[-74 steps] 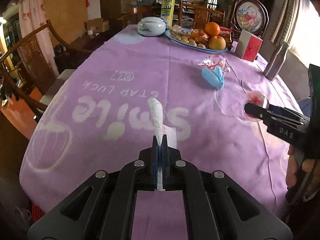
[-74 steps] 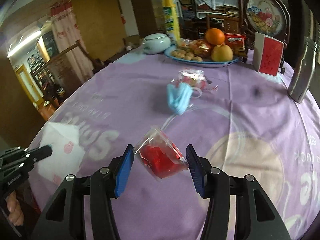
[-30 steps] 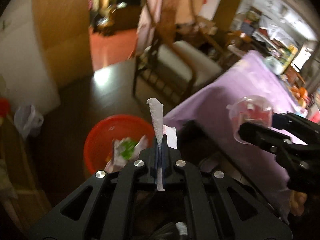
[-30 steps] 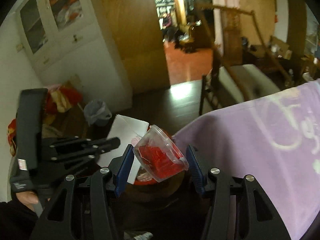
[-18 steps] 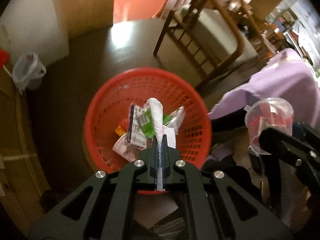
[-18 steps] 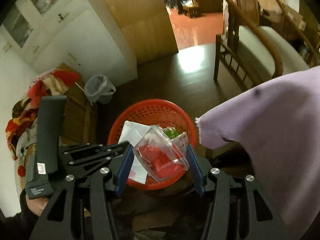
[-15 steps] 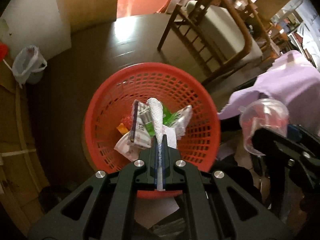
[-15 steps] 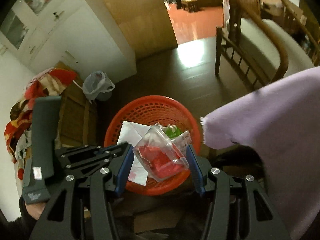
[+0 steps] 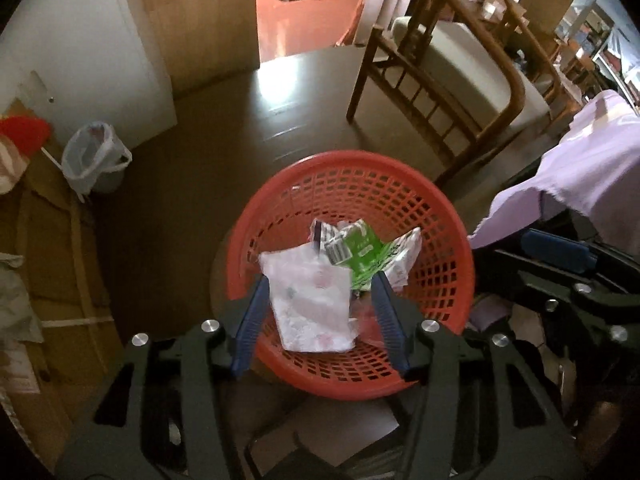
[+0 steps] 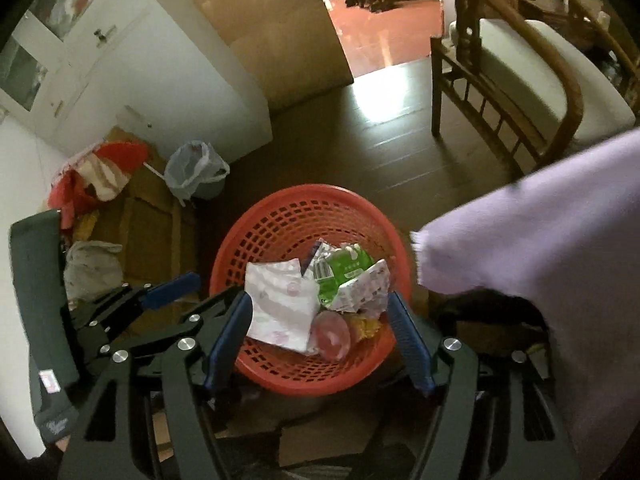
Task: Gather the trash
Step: 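Open both grippers to drop the tissue and cup into the basket, then move both open tools back over the table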
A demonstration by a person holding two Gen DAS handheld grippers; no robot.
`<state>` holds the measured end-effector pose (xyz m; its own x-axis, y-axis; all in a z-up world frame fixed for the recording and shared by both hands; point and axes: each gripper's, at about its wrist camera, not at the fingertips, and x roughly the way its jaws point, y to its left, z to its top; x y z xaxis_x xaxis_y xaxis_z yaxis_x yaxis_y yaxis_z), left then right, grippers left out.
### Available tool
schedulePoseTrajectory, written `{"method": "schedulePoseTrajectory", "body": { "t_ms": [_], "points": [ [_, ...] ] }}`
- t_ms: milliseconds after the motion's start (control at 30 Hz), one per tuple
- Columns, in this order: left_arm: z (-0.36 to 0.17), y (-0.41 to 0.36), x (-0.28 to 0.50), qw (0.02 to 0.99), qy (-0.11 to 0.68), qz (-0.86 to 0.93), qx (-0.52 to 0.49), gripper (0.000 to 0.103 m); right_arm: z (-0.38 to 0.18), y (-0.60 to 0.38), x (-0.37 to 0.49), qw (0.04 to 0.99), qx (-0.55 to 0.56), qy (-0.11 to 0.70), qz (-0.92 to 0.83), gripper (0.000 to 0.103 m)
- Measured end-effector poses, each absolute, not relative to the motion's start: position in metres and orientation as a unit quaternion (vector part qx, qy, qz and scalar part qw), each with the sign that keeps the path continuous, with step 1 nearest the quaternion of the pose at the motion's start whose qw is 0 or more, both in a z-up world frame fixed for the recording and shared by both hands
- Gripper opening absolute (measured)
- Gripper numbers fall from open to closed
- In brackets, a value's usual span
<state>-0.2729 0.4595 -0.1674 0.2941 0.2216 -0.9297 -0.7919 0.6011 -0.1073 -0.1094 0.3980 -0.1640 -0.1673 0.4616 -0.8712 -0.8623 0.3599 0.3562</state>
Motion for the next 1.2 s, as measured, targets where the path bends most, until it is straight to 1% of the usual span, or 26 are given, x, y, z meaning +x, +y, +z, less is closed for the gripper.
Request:
{"method": "schedulePoseTrajectory", "body": {
  "t_ms": [133,200,233,333,400,467,567,633,833,967,1200],
  "points": [
    [-0.155,0.454,-0.27,0.757,0.481,0.329,-0.296,0.057,-0.135,0.372,-0.105,0.632,-0.169,0.527,0.542,0.07],
    [-0.148,0.448,-0.268,0.763,0.474,0.326,-0.296,0.063,-0.12,0.356,-0.102,0.646,-0.164,0.516,0.538,0.071],
    [-0.145,0.445,-0.268,0.765,0.472,0.324,-0.295,0.064,-0.113,0.351,-0.1,0.652,-0.162,0.511,0.537,0.071],
    [-0.132,0.432,-0.264,0.773,0.469,0.316,-0.289,0.064,-0.081,0.319,-0.093,0.679,-0.15,0.478,0.536,0.072],
    [-0.117,0.422,-0.26,0.784,0.46,0.309,-0.279,0.064,-0.056,0.293,-0.088,0.701,-0.141,0.45,0.535,0.076],
    [-0.103,0.41,-0.255,0.797,0.45,0.3,-0.269,0.065,-0.037,0.263,-0.079,0.729,-0.129,0.426,0.521,0.078],
    [-0.082,0.386,-0.243,0.818,0.438,0.282,-0.244,0.068,-0.021,0.214,-0.056,0.766,-0.107,0.409,0.484,0.079],
    [-0.071,0.366,-0.229,0.831,0.436,0.265,-0.223,0.071,-0.019,0.189,-0.041,0.784,-0.099,0.407,0.457,0.079],
    [-0.047,0.291,-0.176,0.862,0.448,0.18,-0.156,0.071,-0.018,0.079,0.013,0.838,-0.046,0.412,0.354,0.079],
    [-0.027,0.231,-0.131,0.884,0.441,0.128,-0.089,0.074,-0.02,0.007,0.044,0.867,-0.003,0.406,0.288,0.084],
    [-0.018,0.152,-0.06,0.893,0.444,0.057,-0.045,0.076,-0.028,-0.094,0.08,0.889,0.047,0.411,0.194,0.085]
  ]
}}
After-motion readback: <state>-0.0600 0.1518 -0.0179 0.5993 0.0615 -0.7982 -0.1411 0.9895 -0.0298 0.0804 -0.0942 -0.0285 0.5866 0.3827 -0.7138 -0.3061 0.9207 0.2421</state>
